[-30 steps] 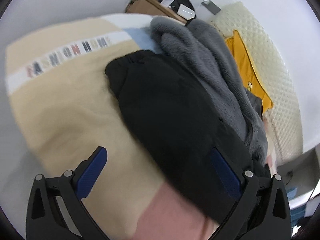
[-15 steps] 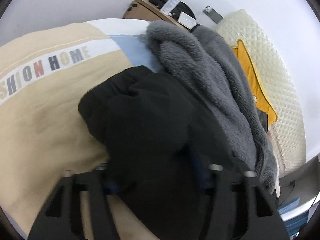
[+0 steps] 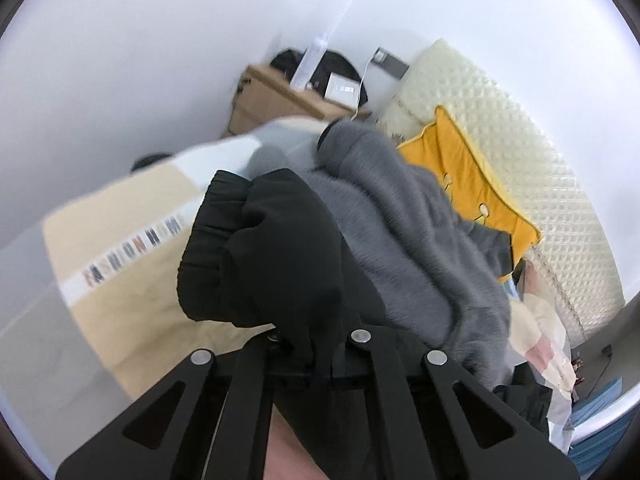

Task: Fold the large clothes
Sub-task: 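Lift the sleeve with the left tool and fold it across the jacket body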

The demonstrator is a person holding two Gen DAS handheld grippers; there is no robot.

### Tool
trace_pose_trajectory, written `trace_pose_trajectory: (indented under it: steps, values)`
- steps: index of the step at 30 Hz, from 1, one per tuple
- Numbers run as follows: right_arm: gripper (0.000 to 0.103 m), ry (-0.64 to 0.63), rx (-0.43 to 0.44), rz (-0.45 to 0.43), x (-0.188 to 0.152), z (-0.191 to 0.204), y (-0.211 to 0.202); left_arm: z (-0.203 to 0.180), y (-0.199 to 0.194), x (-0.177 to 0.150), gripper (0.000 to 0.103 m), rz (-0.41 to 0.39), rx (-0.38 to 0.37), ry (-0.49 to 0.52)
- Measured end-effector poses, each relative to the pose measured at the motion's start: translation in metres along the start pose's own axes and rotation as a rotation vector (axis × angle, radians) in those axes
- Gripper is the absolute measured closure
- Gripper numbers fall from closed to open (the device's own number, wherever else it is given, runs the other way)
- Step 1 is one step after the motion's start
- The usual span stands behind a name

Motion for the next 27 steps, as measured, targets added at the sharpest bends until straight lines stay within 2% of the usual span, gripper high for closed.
trace_pose_trajectory:
  steps: [6, 13, 22, 25, 27]
  values:
    - [0.004, -0.023, 0.028, -0.019, -0.001, -0.002, -0.015, -0.064, -0.071, 0.013, 0.100, -0.067, -0.009, 0.137]
    - [0.000, -0.022, 0.081, -0.070, 0.005, -0.013, -0.034, -0.128, -0.131, 0.008, 0.101, -0.114, -0.036, 0.227]
    - [0.000, -0.033, 0.092, -0.096, 0.009, -0.034, -0.038, -0.211, -0.182, -0.014, 0.101, -0.158, -0.052, 0.382]
    - [0.000, -0.023, 0.105, -0.106, 0.011, -0.044, -0.038, -0.243, -0.190, -0.026, 0.101, -0.150, -0.024, 0.466]
    - [0.000, -0.015, 0.112, -0.109, 0.013, -0.049, -0.036, -0.261, -0.197, -0.035, 0.101, -0.151, -0.035, 0.490]
Point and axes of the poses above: each gripper's, at about its wrist camera, not at the fingertips, and y roughly the way its jaws point, z to its left, x to its top, the point moved 2 cm from there along y, roughly the way its jaws point, and after that the axes turned 3 degrees about -z, right-handed, at the moved point
